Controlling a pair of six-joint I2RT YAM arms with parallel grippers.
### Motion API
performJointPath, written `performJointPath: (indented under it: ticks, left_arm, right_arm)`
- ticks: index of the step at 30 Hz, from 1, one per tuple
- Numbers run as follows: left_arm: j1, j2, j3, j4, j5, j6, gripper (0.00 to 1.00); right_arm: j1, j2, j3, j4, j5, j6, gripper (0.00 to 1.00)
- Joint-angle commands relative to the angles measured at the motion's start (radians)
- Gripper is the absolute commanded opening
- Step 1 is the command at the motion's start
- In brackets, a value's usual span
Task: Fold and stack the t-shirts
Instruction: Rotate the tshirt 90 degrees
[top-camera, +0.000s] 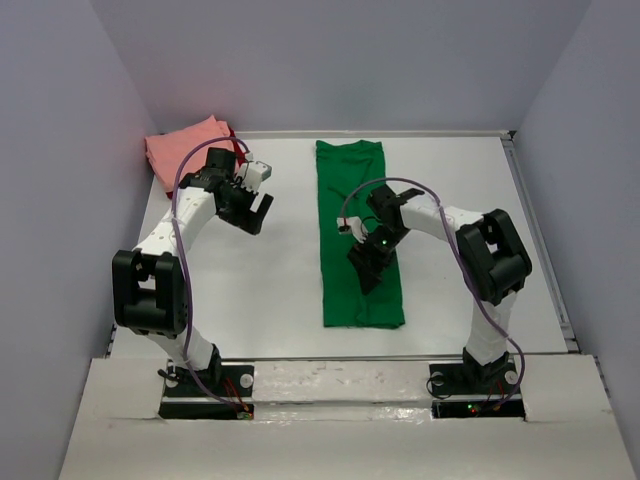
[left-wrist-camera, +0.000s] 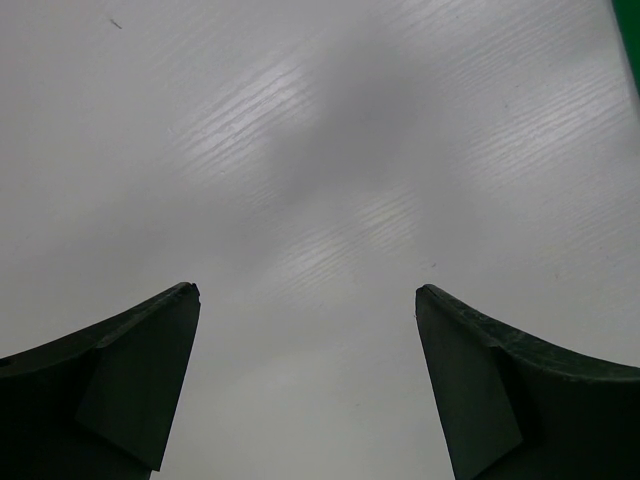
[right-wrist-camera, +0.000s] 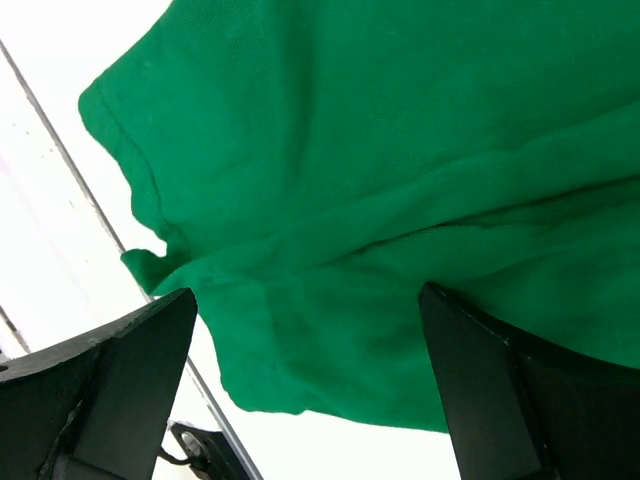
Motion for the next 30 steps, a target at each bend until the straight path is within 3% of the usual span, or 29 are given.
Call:
performJointPath:
  ticks: [1,30]
  left_arm:
    - [0.006,-0.052,0.027,-0.021,0.024,0.012,0.99]
    - [0.005,-0.044,0.04,-0.03,0.058,0.001,0.99]
  right_arm:
    - [-0.026,0.012,0.014,0.019,0.167,-0.022,1.0]
    - [-0.045,0.264,0.355,-0.073,0.042,-0.022,1.0]
